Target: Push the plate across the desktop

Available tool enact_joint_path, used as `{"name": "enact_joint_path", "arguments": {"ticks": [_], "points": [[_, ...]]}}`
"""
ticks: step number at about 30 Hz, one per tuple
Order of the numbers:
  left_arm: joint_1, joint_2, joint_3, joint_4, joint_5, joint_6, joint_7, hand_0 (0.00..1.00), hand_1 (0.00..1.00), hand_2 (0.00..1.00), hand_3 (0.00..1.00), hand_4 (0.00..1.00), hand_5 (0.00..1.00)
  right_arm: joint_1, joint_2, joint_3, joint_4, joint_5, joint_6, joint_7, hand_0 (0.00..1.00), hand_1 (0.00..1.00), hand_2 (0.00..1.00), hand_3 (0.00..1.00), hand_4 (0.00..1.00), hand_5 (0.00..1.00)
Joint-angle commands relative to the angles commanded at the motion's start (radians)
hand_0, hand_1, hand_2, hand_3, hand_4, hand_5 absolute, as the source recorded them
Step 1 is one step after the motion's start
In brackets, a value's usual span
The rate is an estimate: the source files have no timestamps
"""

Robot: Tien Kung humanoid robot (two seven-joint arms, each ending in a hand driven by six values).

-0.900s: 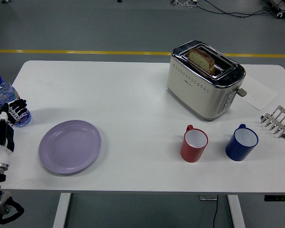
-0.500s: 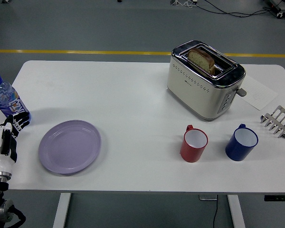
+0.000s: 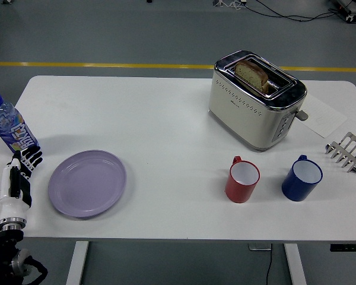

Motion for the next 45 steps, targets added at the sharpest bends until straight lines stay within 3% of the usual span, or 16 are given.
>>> {"name": "enact_joint_path", "arguments": {"ticks": [14, 26, 35, 45], "points": [[-0.015, -0.011, 0.025, 0.033, -0.017, -0.005, 0.0, 0.764, 0.776, 0.753, 0.648, 0.375, 0.998, 0.013, -0.001, 0.022, 0.0, -0.029, 0.0, -0.006, 0.651, 0.652, 0.709, 0.609, 0.426, 0.249], [-0.045, -0.048, 0.025, 0.068, -0.02, 0.01, 0.0, 0.763, 0.776, 0.752, 0.648, 0.37, 0.998, 0.02, 0.0, 0.025, 0.0, -0.036, -0.001, -0.007, 0.649, 0.652, 0.709, 0.609, 0.427, 0.251], [-0.041, -0.049, 0.027, 0.075, -0.028, 0.015, 0.0, 0.761, 0.774, 0.751, 0.649, 0.37, 0.998, 0.022, 0.002, 0.022, 0.0, -0.035, 0.0, -0.007, 0.65, 0.653, 0.709, 0.609, 0.43, 0.254], [-0.067, -0.079, 0.071, 0.09, -0.083, 0.036, 0.0, 0.754, 0.77, 0.747, 0.645, 0.369, 0.998, 0.028, 0.006, -0.003, 0.0, -0.026, 0.007, -0.01, 0.649, 0.653, 0.71, 0.609, 0.43, 0.253]]}}
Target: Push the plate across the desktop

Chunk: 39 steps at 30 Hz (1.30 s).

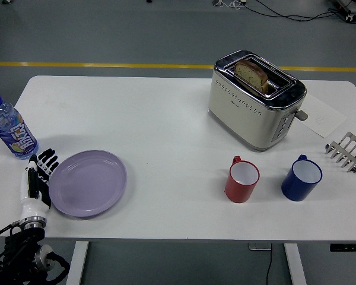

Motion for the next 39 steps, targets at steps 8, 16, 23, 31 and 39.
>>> {"name": "enact_joint_path", "arguments": {"ticks": [8, 16, 23, 31, 39], "points": [[-0.002, -0.002, 0.013, -0.001, -0.009, 0.012, 0.0, 0.754, 0.77, 0.746, 0.645, 0.368, 0.998, 0.001, 0.001, -0.009, 0.0, 0.007, 0.002, 0.0, 0.648, 0.652, 0.71, 0.61, 0.43, 0.253], [0.002, -0.005, 0.048, -0.014, -0.014, 0.016, 0.0, 0.754, 0.769, 0.746, 0.644, 0.368, 0.998, -0.005, 0.002, -0.014, 0.002, 0.009, 0.003, -0.003, 0.648, 0.652, 0.71, 0.61, 0.43, 0.253], [-0.004, -0.008, 0.089, -0.022, -0.032, 0.021, 0.0, 0.755, 0.769, 0.746, 0.643, 0.367, 0.998, -0.008, 0.003, -0.016, 0.003, 0.009, 0.005, -0.006, 0.648, 0.652, 0.71, 0.61, 0.431, 0.252], [-0.009, -0.008, 0.144, -0.031, -0.05, 0.022, 0.0, 0.752, 0.768, 0.746, 0.641, 0.369, 0.998, -0.012, 0.004, -0.018, 0.005, 0.006, 0.008, -0.01, 0.647, 0.652, 0.709, 0.61, 0.431, 0.254], [-0.028, -0.011, 0.208, -0.022, -0.086, 0.029, 0.0, 0.752, 0.768, 0.746, 0.64, 0.37, 0.998, -0.009, 0.005, -0.018, 0.007, 0.002, 0.011, -0.014, 0.646, 0.651, 0.708, 0.609, 0.432, 0.254]]}}
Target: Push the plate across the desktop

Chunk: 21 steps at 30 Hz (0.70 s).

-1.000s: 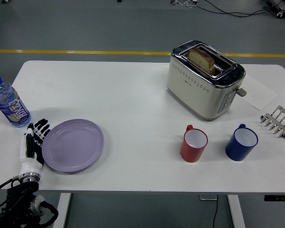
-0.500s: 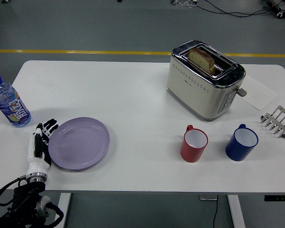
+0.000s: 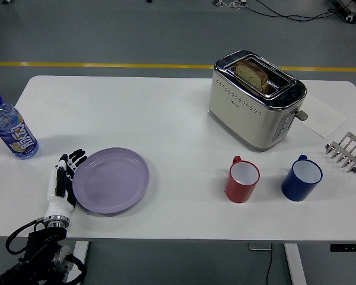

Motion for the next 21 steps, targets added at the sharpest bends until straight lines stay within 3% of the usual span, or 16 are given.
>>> {"name": "enact_joint_path", "arguments": {"ticks": [8, 21], "points": [[-0.053, -0.011, 0.101, 0.025, -0.069, 0.013, 0.0, 0.751, 0.768, 0.745, 0.639, 0.368, 0.998, 0.008, 0.001, -0.002, 0.001, -0.002, 0.003, -0.002, 0.645, 0.649, 0.706, 0.61, 0.432, 0.255], [-0.092, -0.018, 0.224, 0.037, -0.148, 0.028, 0.0, 0.752, 0.769, 0.745, 0.636, 0.365, 0.998, 0.012, 0.003, -0.019, 0.004, 0.009, 0.009, -0.004, 0.644, 0.647, 0.704, 0.609, 0.432, 0.257]]}}
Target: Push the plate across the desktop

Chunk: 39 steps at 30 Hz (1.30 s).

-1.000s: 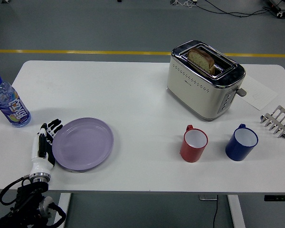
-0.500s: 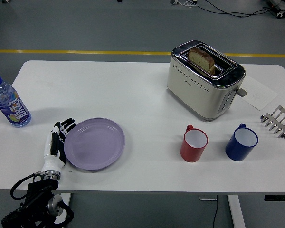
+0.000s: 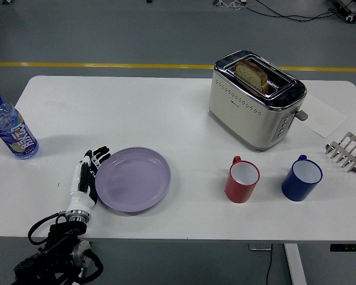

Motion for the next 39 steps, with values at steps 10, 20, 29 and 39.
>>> {"name": "enact_joint_path", "arguments": {"ticks": [10, 20, 29, 39], "points": [[-0.039, -0.002, 0.074, 0.0, -0.028, 0.009, 0.0, 0.754, 0.769, 0.745, 0.635, 0.361, 0.998, 0.003, 0.0, -0.008, 0.001, 0.008, 0.006, 0.001, 0.644, 0.645, 0.703, 0.609, 0.432, 0.257], [-0.067, -0.002, 0.139, -0.004, -0.05, 0.012, 0.0, 0.754, 0.769, 0.745, 0.633, 0.358, 0.998, 0.004, -0.001, -0.017, -0.001, 0.018, 0.011, 0.005, 0.642, 0.644, 0.702, 0.609, 0.432, 0.26], [-0.093, -0.002, 0.224, 0.003, -0.118, 0.027, 0.0, 0.754, 0.77, 0.745, 0.632, 0.354, 0.998, 0.005, -0.001, -0.021, 0.002, 0.02, 0.011, 0.003, 0.641, 0.643, 0.7, 0.608, 0.432, 0.26], [-0.12, -0.002, 0.296, 0.014, -0.164, 0.032, 0.0, 0.754, 0.77, 0.746, 0.628, 0.35, 0.998, 0.001, 0.002, -0.018, 0.004, 0.011, 0.011, -0.001, 0.64, 0.643, 0.699, 0.607, 0.431, 0.261]]}}
